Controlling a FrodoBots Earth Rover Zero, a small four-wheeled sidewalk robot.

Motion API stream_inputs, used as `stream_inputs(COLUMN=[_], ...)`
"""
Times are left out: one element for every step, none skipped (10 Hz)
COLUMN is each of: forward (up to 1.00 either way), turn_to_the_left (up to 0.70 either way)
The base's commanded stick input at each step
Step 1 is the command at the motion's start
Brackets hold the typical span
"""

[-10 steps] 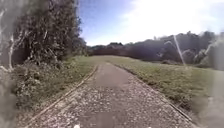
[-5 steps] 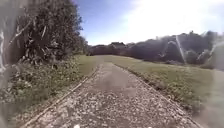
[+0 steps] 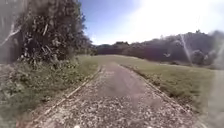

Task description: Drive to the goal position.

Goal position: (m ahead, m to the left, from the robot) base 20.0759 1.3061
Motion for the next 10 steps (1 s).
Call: stream_inputs(forward=[0.7,0.7,0.7,0.7,0.7,0.7,0.7,0.7,0.7,0.7], turn_to_the_left=[0.0,0.0,0.0,0.0,0.0,0.0,0.0,0.0,0.0,0.0])
